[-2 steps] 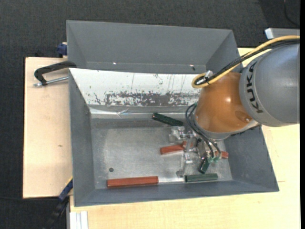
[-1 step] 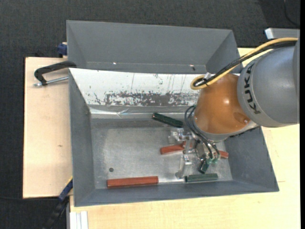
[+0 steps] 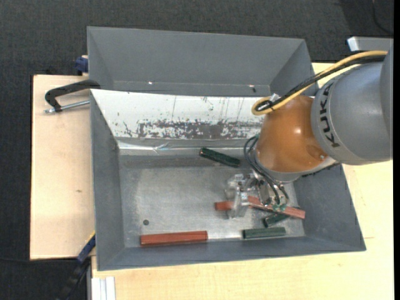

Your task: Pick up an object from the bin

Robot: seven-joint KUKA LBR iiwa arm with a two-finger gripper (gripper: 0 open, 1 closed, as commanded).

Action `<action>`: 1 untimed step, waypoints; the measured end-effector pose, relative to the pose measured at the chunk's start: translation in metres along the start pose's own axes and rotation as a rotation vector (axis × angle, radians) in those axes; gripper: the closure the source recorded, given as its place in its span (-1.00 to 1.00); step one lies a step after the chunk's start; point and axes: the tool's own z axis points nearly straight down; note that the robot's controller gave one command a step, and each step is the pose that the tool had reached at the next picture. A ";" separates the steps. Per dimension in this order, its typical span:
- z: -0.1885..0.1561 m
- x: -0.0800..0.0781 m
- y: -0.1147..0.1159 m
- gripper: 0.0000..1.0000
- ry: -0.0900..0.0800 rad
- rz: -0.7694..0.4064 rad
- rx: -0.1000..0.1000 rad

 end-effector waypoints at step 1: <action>0.000 0.000 0.000 1.00 0.000 0.000 0.000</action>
Offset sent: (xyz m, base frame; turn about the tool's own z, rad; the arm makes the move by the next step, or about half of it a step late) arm -0.0135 0.0190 0.1669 -0.0169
